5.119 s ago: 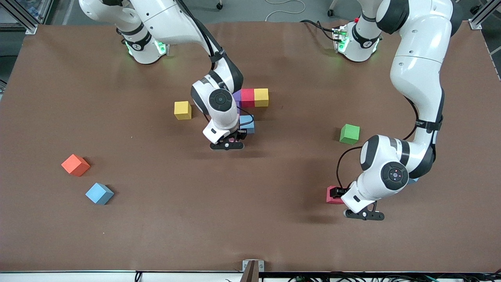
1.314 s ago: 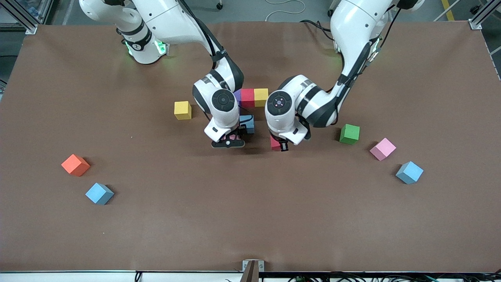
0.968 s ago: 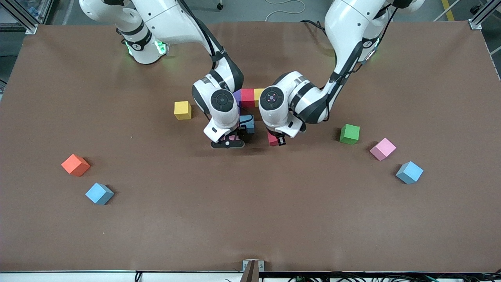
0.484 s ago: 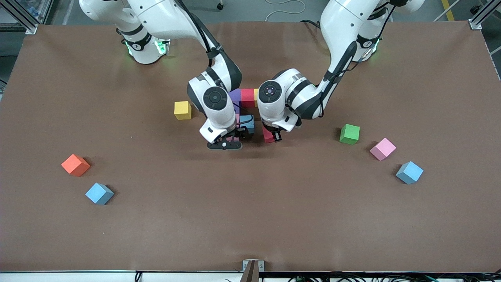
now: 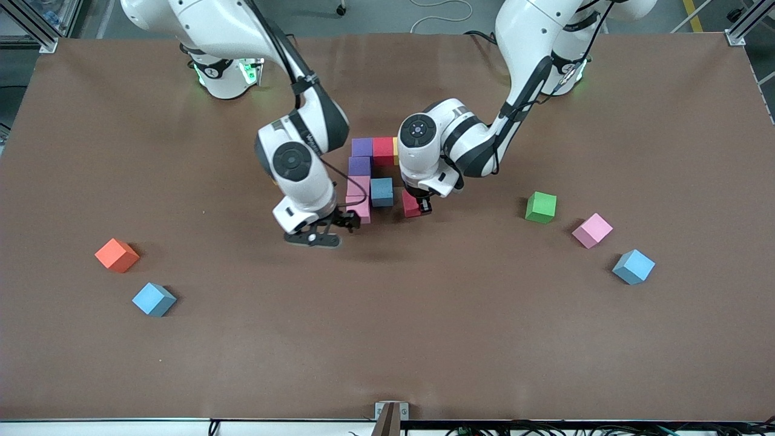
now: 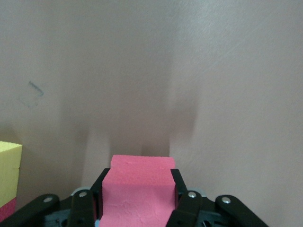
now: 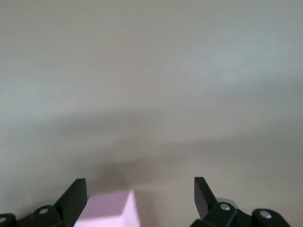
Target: Arrange 11 blocks into digit 3
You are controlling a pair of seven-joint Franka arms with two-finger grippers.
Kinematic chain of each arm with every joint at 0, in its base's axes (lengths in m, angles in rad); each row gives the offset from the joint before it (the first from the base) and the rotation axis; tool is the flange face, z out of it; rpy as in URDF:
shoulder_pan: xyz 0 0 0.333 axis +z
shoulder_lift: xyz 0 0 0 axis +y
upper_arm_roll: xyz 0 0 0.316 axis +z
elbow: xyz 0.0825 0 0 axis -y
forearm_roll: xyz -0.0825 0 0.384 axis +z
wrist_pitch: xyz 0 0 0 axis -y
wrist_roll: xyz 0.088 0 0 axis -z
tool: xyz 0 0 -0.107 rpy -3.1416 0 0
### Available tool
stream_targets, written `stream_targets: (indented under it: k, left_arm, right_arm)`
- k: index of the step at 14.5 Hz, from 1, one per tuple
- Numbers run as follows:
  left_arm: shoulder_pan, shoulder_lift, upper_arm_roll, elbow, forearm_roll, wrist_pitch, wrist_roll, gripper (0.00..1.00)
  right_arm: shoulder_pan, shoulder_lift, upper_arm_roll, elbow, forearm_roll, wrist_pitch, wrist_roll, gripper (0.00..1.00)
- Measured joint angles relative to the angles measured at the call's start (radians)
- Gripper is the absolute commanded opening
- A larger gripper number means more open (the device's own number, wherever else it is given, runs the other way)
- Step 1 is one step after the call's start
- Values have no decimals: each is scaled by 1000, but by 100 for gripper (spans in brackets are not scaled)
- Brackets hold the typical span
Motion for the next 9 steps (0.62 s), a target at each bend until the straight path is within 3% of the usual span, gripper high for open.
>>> stream_targets:
  k: [5, 9]
  left_arm:
    - [-22, 0, 0, -12, 0, 10, 0, 28]
    - [-38, 0, -1, -26, 0, 10, 0, 28]
  right_arm:
    - [-114, -40, -72, -33, 0, -55, -40, 100]
    - [-148, -138, -73, -211, 0, -13, -107, 100]
